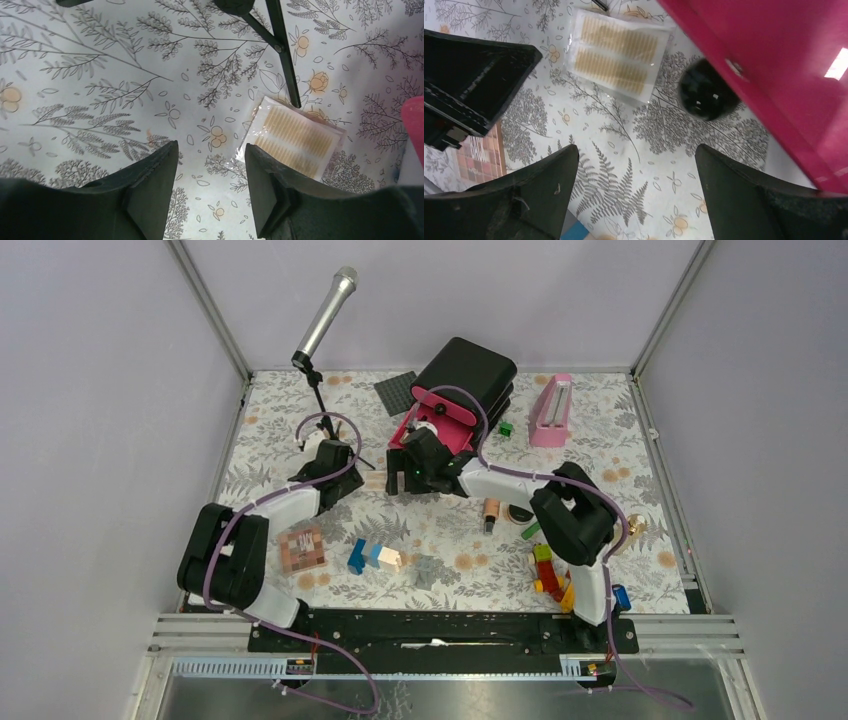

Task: Organize the makeup
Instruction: Pick up the makeup from the center of the board.

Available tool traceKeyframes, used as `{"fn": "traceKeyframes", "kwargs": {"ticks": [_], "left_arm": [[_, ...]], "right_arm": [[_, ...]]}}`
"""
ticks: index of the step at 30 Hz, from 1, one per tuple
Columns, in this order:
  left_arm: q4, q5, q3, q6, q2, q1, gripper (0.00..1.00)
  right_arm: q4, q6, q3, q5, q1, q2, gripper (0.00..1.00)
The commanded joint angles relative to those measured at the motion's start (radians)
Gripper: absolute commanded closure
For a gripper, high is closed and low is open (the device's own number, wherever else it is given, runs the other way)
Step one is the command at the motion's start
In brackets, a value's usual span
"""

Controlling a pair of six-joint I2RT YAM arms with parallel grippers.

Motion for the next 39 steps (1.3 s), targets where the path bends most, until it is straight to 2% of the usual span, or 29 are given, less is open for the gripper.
{"fn": "traceKeyframes", "kwargs": {"ticks": [1,14,24,30,39], "left_arm": [[0.119,0.079,0.044,0.053,0.037,0.01,0.43],[0.165,0.167,0.083,0.07,0.118,0.034,0.44],[0.168,0.172,0.07,0.071,0.113,0.047,0.44],[0.193,0.208,0.059,0.063,0.126,0.074,0.45],[0.269,0.35,0.036,0.076,0.139,0.084,0.47]], "right_arm": [[0.033,0.027,0.085,0.1,0.004,0.059,0.06],[0.015,-0.04,0.167,0.163,0.005,0.186,0.07],[-0.016,-0.19,0.193,0.343,0.005,0.197,0.04],[-0.013,-0.185,0.223,0.216,0.005,0.214,0.04],[-0.029,-0.184,0.281,0.065,0.006,0.27,0.12]]}}
